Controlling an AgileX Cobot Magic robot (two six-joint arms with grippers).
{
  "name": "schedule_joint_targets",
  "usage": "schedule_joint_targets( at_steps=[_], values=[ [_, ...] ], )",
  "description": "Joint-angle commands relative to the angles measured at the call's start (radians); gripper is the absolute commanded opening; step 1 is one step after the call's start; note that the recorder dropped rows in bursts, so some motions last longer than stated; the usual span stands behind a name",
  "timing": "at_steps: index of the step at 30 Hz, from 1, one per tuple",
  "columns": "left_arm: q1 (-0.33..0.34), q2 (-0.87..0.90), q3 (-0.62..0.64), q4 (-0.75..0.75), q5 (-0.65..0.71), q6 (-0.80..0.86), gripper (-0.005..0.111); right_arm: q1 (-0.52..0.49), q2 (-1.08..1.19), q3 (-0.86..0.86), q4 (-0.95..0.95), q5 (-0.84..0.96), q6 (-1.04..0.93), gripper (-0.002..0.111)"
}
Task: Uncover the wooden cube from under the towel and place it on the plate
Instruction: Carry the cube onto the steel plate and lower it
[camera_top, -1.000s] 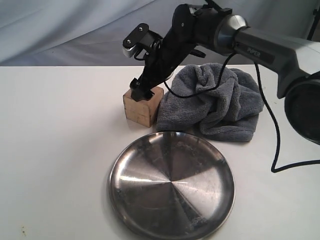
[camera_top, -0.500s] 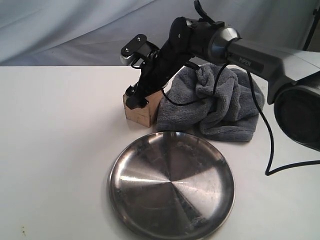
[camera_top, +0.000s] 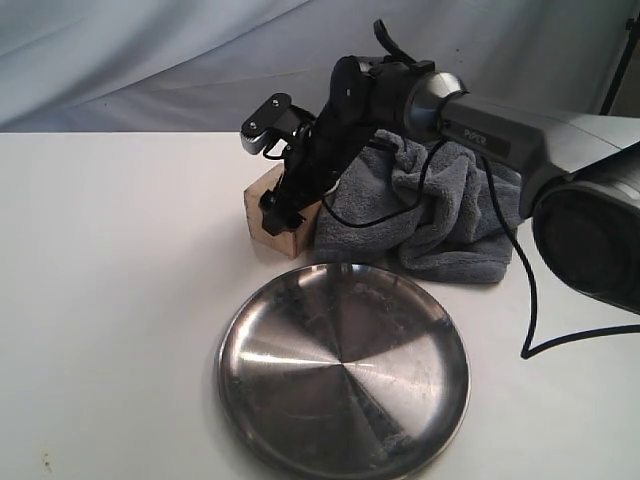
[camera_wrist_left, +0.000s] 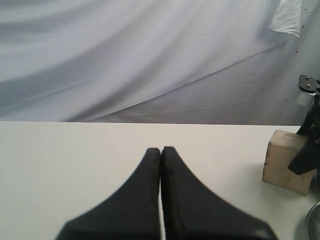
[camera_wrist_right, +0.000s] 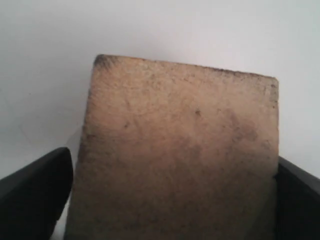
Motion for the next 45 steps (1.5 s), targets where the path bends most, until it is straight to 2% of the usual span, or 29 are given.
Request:
schedule_joint_targets(
  at_steps=[1,7,15,20,25,27,30,33,37,45],
  values=[
    [0.002,-0.002,0.004,0.001,-0.001,-0.003,0.001,0.007,-0.009,-0.008,-0.025,0.023,0.026,0.068],
    [0.002,-0.002,0.004,0.001,-0.001,-0.001,0.001,0.010,-0.022,-0.008,-0.025,0.023,0.046,0.051],
    [0.002,-0.002,0.004,0.001,-0.001,-0.001,0.001,0.027,-0.109,-0.008,-0.025,0.055,0.080,0.051],
    [0.002,-0.002,0.004,0.001,-0.001,-0.003,0.001,0.052,-0.145,-0.008,-0.036,0.177,0.109,0.051],
    [0.002,-0.002,0.004,0.001,-0.001,-0.003,0.001,0.088,-0.214,0.020,-0.076,0.352,0.230,0.051],
    [0.002,-0.002,0.004,0.001,-0.001,-0.001,0.001,0.098,-0.272,0.105,-0.080,0.352,0.253,0.051],
    [0.002,-0.002,0.004,0.001,-0.001,-0.001,0.001,0.106,-0.390,0.337,-0.089,0.308,0.254,0.051],
    [0.002,-0.002,0.004,0.001,-0.001,-0.001,0.001,0.119,-0.519,0.591,-0.106,0.122,0.254,0.051],
    [0.002,-0.002,0.004,0.001,-0.001,-0.003,0.001,0.122,-0.557,0.823,-0.118,-0.112,0.254,0.051],
    [0.002,-0.002,0.004,0.001,-0.001,-0.003,0.001,0.148,-0.570,0.946,-0.118,-0.224,0.254,0.051]
  ],
)
